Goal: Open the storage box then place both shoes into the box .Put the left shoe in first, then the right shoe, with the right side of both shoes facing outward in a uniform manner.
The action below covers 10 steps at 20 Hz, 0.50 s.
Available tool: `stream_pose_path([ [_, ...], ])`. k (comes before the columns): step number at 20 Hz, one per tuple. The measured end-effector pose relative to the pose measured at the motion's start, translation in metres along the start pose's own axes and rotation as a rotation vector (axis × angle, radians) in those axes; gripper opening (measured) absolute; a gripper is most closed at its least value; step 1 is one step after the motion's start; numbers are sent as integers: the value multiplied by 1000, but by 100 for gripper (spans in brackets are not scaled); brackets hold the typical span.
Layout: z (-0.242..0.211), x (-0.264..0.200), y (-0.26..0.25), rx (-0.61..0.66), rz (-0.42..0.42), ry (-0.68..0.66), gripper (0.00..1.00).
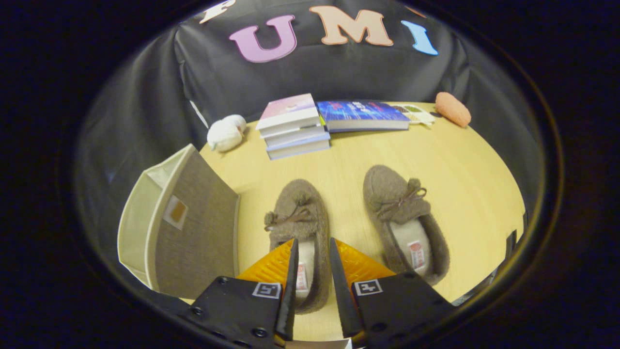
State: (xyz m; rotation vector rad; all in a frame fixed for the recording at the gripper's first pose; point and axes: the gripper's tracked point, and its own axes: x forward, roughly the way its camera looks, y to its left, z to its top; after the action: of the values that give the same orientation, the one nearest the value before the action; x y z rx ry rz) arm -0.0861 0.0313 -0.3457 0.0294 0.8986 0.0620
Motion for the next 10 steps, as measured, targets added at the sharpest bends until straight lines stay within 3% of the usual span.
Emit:
stream_pose_path([
  [10, -31, 16, -3, -13, 7, 123, 41],
])
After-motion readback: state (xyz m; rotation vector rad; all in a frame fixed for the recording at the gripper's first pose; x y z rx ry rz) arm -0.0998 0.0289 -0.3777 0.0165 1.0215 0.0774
